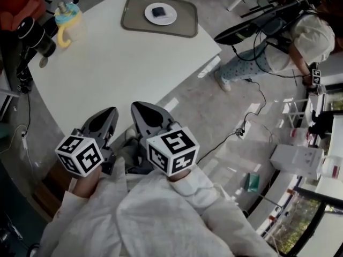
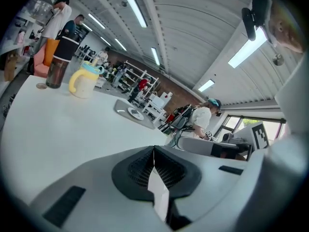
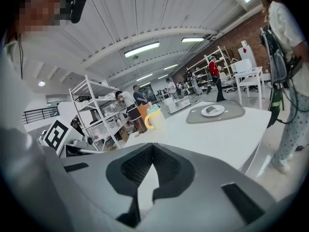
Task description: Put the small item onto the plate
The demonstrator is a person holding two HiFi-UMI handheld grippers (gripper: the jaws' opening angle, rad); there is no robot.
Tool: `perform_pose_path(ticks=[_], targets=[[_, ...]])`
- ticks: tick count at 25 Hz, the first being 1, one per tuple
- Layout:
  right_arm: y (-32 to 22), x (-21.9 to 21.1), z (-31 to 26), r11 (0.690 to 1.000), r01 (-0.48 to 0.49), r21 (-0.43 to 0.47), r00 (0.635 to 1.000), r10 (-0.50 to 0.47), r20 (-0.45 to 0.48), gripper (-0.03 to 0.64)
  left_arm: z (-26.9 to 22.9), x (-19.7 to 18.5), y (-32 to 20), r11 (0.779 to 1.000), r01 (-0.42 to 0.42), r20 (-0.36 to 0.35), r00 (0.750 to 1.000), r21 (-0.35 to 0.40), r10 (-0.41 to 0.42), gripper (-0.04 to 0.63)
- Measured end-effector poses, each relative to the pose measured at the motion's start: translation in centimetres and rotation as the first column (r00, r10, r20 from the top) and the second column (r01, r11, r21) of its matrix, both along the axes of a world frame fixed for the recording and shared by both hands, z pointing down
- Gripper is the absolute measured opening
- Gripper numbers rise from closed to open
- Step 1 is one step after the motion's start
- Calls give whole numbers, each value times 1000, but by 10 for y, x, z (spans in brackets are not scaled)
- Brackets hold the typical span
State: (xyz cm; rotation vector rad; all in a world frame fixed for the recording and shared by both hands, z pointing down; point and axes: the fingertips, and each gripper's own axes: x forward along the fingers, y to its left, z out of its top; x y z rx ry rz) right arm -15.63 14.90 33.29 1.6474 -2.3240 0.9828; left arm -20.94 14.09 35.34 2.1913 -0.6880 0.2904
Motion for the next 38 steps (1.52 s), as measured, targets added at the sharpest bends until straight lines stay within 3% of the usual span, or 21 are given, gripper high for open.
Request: perform_pose_path(ticks=[8,15,18,31,38], targets=[[3,4,-25,993,71,91,996,-66,-57,15,-28,12,1,992,-1,28,1000,127,-3,11],[-6,8,-40,982,117,151,986,-97,-132,15,-39,23,-4,988,11,17,1000,154,-14,11],[-5,15,-36,984,106,143,988,-88,-123,15,-41,29,-7,986,6,26,1000,169,-11,11],[0,45,-29,991,67,119,994,-56,-99,15,-38,49,-7,985,-4,39,999,171,-3,11],[-2,43,-28,990,84,115,993,-73,-97,15,-28,61,1,984,-95,82,993,152,84,11]])
